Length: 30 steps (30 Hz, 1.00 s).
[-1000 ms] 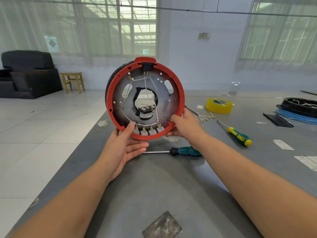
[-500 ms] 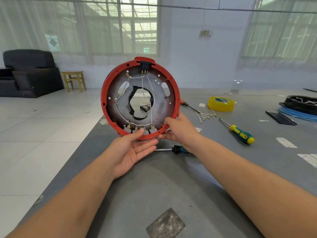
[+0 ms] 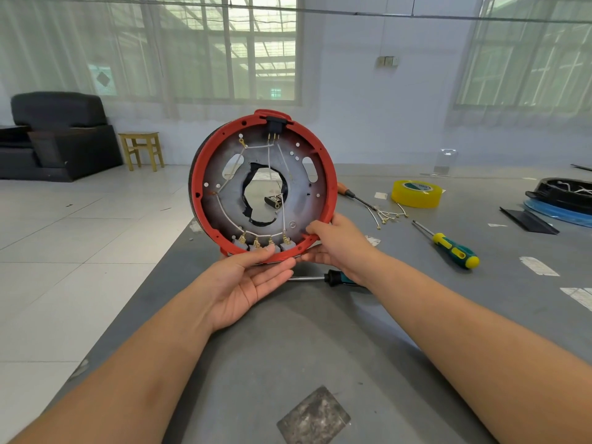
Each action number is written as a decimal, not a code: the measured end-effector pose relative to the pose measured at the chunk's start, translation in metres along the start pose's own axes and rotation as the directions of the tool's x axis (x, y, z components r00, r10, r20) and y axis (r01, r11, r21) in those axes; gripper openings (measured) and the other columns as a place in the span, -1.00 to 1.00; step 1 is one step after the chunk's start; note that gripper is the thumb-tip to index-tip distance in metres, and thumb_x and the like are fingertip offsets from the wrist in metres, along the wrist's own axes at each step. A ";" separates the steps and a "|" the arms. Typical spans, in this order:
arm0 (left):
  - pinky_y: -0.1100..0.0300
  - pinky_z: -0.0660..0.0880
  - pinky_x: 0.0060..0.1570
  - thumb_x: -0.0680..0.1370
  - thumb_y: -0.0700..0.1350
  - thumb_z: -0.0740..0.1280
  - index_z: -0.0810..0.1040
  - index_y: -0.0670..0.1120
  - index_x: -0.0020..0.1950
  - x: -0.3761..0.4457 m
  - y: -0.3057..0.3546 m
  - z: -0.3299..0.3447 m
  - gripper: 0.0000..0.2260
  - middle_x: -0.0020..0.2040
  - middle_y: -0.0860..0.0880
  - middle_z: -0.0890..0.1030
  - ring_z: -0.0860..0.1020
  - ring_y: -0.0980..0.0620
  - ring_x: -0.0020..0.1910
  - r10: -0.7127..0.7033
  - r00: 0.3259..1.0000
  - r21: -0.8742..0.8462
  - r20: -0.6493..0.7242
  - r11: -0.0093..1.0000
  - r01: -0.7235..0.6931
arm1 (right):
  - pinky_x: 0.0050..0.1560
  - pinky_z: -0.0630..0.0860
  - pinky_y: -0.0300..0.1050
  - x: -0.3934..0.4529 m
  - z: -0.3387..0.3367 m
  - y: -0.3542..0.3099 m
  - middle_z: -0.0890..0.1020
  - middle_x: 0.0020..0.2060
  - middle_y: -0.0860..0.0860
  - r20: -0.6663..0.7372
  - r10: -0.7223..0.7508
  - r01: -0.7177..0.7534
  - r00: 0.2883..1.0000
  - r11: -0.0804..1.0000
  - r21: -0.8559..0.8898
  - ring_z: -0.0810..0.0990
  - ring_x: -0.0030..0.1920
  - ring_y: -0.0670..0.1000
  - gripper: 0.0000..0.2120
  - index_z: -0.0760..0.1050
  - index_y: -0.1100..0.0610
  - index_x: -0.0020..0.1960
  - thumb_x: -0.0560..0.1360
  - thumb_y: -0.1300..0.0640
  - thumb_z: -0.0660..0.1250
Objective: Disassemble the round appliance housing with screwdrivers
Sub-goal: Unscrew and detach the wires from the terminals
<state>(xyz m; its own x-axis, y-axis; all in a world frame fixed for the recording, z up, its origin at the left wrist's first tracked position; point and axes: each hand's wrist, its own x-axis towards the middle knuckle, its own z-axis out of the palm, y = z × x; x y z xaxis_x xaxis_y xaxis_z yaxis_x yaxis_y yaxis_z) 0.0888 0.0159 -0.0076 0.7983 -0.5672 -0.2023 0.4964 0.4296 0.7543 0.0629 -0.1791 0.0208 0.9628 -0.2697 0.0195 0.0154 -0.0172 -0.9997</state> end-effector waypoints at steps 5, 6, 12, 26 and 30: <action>-0.01 0.71 -0.20 0.35 -0.35 0.50 0.62 -0.34 0.15 0.001 0.000 0.001 -0.63 0.13 -0.36 0.71 0.75 -0.26 0.05 0.037 0.998 -0.008 -0.048 0.999 -0.037 | -0.03 0.71 0.10 0.001 -0.008 -0.002 0.72 0.02 0.08 0.021 -0.090 0.092 0.996 0.980 -0.178 0.77 -0.20 0.17 -0.81 0.52 0.05 0.17 0.63 -0.02 0.33; 0.00 0.71 -0.20 0.34 -0.35 0.50 0.61 -0.34 0.18 0.000 0.000 0.001 -0.59 0.12 -0.36 0.71 0.75 -0.26 0.05 0.045 0.997 -0.006 -0.057 0.999 -0.045 | -0.02 0.71 0.12 -0.001 -0.010 -0.002 0.72 -0.01 0.04 -0.015 -0.154 0.144 0.988 0.949 -0.282 0.77 -0.23 0.13 -0.80 0.51 0.02 0.16 0.63 -0.08 0.32; -0.04 0.71 -0.20 0.50 -0.42 0.45 0.39 -0.24 0.51 -0.002 -0.002 0.007 -0.40 0.10 -0.38 0.71 0.75 -0.30 0.03 0.103 0.989 0.027 -0.108 0.995 -0.100 | -0.14 0.49 -0.02 -0.018 -0.015 0.000 0.55 -0.14 -0.14 -0.110 -0.750 0.417 0.653 0.477 -0.773 0.55 -0.10 -0.05 -0.83 0.37 -0.04 0.02 0.59 -0.10 0.30; -0.13 0.72 -0.07 0.56 -0.45 0.37 0.54 -0.21 0.23 -0.003 -0.006 0.009 -0.71 0.06 -0.33 0.73 0.76 -0.27 -0.03 0.092 0.995 0.119 -0.029 0.989 -0.088 | 0.18 0.14 0.00 -0.026 0.025 0.023 0.57 0.25 -0.17 0.108 -0.628 0.344 0.771 0.268 -0.900 0.31 0.34 0.00 -0.62 0.42 -0.14 0.43 0.64 -0.16 0.18; -0.12 0.72 -0.05 0.57 -0.44 0.35 0.57 -0.26 0.21 -0.002 -0.006 0.008 -0.76 0.07 -0.36 0.72 0.76 -0.27 -0.02 0.086 0.996 0.133 -0.031 0.988 -0.082 | 0.20 0.11 -0.03 -0.023 0.023 0.024 0.56 0.24 -0.18 0.101 -0.619 0.381 0.779 0.339 -0.860 0.29 0.37 -0.03 -0.68 0.52 -0.17 0.33 0.62 -0.14 0.22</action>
<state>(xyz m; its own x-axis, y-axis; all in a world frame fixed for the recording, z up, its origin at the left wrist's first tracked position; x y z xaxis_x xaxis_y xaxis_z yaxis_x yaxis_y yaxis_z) 0.0817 0.0085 -0.0068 0.8484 -0.5060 -0.1556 0.3798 0.3771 0.8447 0.0472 -0.1509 -0.0041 0.7679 -0.1019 0.6324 0.1400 -0.9367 -0.3209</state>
